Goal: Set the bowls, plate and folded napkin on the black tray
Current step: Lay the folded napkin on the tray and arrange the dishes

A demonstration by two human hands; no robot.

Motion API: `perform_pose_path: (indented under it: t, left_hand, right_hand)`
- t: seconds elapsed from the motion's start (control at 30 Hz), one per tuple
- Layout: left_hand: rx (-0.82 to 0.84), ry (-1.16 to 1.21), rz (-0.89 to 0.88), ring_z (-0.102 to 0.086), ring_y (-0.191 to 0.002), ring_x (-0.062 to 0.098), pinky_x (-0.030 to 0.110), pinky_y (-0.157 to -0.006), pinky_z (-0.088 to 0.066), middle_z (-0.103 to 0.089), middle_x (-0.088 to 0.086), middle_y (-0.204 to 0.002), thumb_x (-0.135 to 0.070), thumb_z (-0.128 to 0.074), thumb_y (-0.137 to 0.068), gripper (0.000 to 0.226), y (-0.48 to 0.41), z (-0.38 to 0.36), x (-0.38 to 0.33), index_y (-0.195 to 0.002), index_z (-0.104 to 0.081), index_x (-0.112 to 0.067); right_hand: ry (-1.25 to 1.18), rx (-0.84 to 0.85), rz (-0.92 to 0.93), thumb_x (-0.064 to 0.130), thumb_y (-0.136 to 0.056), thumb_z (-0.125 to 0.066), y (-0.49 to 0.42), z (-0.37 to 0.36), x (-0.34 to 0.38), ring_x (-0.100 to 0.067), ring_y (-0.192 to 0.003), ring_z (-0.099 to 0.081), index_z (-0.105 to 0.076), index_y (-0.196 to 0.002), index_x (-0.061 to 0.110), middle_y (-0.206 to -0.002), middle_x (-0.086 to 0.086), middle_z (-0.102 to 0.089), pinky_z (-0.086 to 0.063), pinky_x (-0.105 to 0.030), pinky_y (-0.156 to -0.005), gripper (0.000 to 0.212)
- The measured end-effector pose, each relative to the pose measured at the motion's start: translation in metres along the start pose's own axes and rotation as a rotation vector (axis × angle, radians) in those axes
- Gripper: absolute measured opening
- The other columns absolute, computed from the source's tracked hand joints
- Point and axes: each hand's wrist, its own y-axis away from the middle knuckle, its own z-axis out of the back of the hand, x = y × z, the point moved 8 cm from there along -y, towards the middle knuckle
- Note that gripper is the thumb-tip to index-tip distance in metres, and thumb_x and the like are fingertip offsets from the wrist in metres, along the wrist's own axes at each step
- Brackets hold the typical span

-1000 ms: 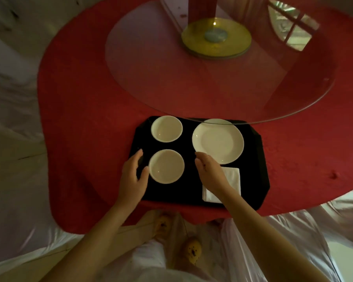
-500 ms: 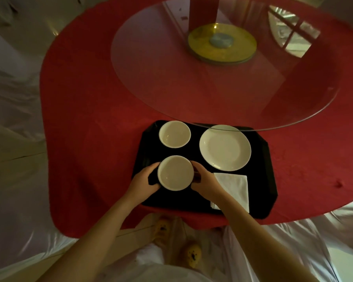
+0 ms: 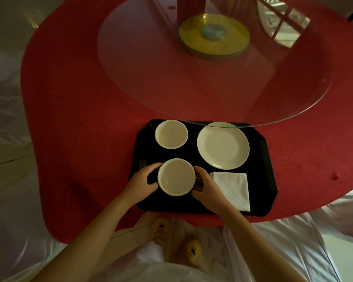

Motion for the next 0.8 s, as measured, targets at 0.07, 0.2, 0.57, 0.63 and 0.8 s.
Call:
perform_pose_path:
  t: [0.07,0.2,0.57,0.63,0.8]
  left_hand:
    - [0.034,0.044,-0.019,-0.036,-0.125,0.002,0.024,-0.104,-0.029,-0.045,-0.011,-0.132,0.004,-0.053,-0.079,0.066,-0.003,0.007,-0.001,-0.136,-0.039,-0.027]
    - [-0.153,0.189,-0.015,-0.043,-0.125,0.010,0.026,-0.103,-0.035,-0.049,-0.006,-0.129,0.011,-0.048,-0.081,0.063,-0.027,0.047,-0.005,-0.135,-0.040,-0.019]
    - [-0.164,0.045,0.012,-0.051,-0.118,0.022,0.027,-0.084,-0.038,-0.056,0.005,-0.128,-0.003,-0.065,-0.073,0.065,-0.083,0.037,-0.023,-0.130,-0.043,-0.023]
    - [-0.184,0.047,-0.016,-0.054,-0.115,0.020,0.027,-0.084,-0.039,-0.059,0.004,-0.124,-0.002,-0.065,-0.073,0.059,-0.084,0.039,-0.027,-0.126,-0.047,-0.021]
    - [-0.167,-0.001,-0.067,-0.047,-0.103,0.003,0.021,-0.082,-0.035,-0.059,0.001,-0.122,-0.002,-0.065,-0.075,0.054,-0.095,0.042,-0.036,-0.124,-0.050,-0.019]
  right_hand:
    - [0.026,-0.045,-0.013,-0.012,-0.077,-0.049,-0.004,0.010,0.002,-0.007,-0.108,-0.051,-0.034,-0.136,0.015,-0.123,0.004,-0.049,-0.046,-0.005,-0.072,0.067]
    - [0.030,-0.220,-0.018,-0.008,-0.084,-0.044,-0.027,0.043,0.021,-0.021,-0.116,-0.054,-0.039,-0.132,0.012,-0.128,-0.007,-0.053,-0.046,-0.026,-0.079,0.052]
    - [0.139,-0.056,0.021,-0.008,-0.073,-0.063,-0.104,0.029,0.064,-0.026,-0.117,-0.052,-0.030,-0.138,0.015,-0.118,-0.001,-0.050,-0.050,-0.034,-0.084,0.077]
    - [0.137,-0.072,0.040,-0.004,-0.069,-0.070,-0.108,0.029,0.066,-0.027,-0.117,-0.052,-0.032,-0.137,0.014,-0.124,-0.006,-0.049,-0.051,-0.041,-0.091,0.080]
    - [0.198,-0.143,0.006,0.011,-0.064,-0.080,-0.105,0.033,0.058,-0.030,-0.119,-0.046,-0.034,-0.134,0.016,-0.131,-0.011,-0.034,-0.044,-0.048,-0.102,0.084]
